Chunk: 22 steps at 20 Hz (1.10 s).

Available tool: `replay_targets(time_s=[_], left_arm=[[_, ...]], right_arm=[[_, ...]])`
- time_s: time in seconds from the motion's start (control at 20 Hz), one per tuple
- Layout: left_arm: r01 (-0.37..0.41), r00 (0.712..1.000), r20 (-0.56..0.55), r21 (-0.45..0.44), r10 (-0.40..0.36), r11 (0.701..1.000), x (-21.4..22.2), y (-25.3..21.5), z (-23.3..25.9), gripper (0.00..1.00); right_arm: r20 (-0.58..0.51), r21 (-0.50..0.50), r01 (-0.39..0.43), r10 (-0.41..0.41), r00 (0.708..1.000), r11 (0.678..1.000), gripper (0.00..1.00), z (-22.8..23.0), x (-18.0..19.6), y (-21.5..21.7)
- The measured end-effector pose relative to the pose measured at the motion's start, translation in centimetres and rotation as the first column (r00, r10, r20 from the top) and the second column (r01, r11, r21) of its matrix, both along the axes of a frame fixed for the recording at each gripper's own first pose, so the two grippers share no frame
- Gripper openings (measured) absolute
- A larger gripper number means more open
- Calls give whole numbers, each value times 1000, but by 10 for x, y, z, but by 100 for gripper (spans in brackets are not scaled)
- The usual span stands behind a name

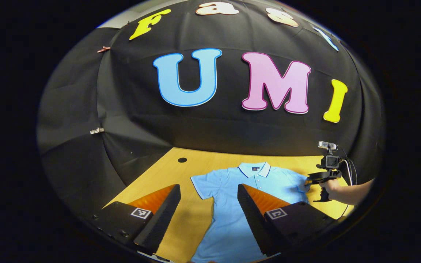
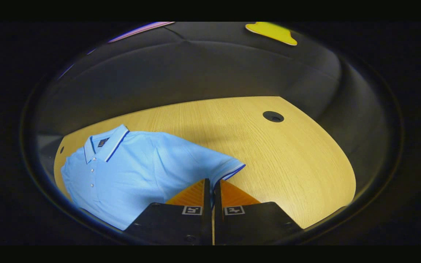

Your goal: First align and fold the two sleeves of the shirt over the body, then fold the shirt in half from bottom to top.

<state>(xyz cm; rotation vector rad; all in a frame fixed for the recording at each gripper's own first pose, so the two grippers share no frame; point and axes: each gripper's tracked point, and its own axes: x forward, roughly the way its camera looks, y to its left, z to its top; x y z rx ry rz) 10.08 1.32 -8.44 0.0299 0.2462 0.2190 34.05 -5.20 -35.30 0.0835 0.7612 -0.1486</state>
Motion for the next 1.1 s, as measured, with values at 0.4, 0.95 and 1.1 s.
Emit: replay_targets(time_s=[0.4,0.95,1.1], left_arm=[[-22,999,-32,-56,20,998,3,7,-24,98],[-56,998,-14,-152,54,987,38,38,-46,98],[-52,999,-21,-166,49,985,73,53,-58,98]], right_arm=[[167,-206,-205,240,956,957,12,78,26,45],[114,-293,-501,550,827,814,59,59,-2,210],[145,-234,-494,532,834,838,89,67,-32,209]])
